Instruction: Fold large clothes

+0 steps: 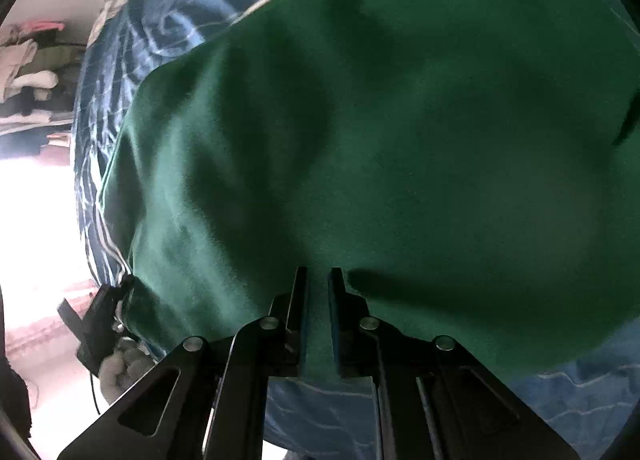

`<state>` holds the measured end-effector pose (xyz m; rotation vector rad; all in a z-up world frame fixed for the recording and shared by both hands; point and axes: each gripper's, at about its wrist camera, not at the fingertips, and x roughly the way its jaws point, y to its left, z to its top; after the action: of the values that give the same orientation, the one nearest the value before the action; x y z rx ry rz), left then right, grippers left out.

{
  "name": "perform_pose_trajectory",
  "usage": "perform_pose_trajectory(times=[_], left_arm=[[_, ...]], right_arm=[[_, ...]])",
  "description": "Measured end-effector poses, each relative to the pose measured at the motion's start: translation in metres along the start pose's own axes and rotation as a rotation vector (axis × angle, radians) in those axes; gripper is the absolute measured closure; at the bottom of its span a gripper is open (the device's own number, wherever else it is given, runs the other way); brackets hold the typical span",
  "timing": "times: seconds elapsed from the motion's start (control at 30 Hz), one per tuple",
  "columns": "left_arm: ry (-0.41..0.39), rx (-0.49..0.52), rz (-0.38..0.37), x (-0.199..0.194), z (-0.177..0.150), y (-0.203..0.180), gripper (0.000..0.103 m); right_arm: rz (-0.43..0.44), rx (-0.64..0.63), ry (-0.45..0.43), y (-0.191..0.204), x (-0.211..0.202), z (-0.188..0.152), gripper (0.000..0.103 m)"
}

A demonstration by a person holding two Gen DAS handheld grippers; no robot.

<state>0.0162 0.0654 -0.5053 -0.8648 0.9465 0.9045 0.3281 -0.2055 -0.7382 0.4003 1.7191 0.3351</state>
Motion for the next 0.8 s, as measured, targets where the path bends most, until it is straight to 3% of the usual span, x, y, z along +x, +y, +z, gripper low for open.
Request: perform_pose_trajectory(times=[0.17, 0.23, 0.27, 0.33, 0.4, 0.5, 0.6, 0.7, 0.8], left_arm=[[-0.046, 0.051, -0.132, -0.038, 0.011, 0.001, 0.078], [-0.059, 0.065, -0.177, -0.042, 0.012, -0.003, 0.078], [-0.058, 0.071, -0.198, -0.040, 0.011, 0.000, 0.077], [-0.017, 0.077, -0.196, -0.016, 0.014, -0.007, 0.065], [0.049, 0.078, -0.166, 0.014, 0.020, -0.010, 0.058], [0.055, 0.029, -0.191, 0.026, 0.017, 0.001, 0.058], [0.010, 0.061, -0.110, 0.018, 0.020, -0.014, 0.076], [-0.040, 0.084, -0.107, -0.001, 0.028, -0.026, 0.080], [-0.120, 0.134, -0.152, -0.032, 0.052, -0.041, 0.081]], right_arm=[[0.060, -0.095, -0.013, 0.038, 0.012, 0.012, 0.093], [0.011, -0.145, -0.004, 0.057, 0.029, 0.021, 0.093], [-0.048, -0.170, 0.002, 0.065, 0.043, 0.026, 0.097], [-0.145, -0.198, 0.034, 0.070, 0.068, 0.034, 0.103], [-0.140, -0.141, 0.085, 0.068, 0.077, 0.047, 0.103], [-0.116, -0.096, 0.154, 0.063, 0.072, 0.054, 0.103], [0.007, -0.092, 0.156, 0.050, 0.055, 0.049, 0.098], [0.048, -0.064, 0.104, 0.029, 0.025, 0.037, 0.095], [0.059, 0.006, 0.026, -0.002, -0.013, 0.022, 0.091]])
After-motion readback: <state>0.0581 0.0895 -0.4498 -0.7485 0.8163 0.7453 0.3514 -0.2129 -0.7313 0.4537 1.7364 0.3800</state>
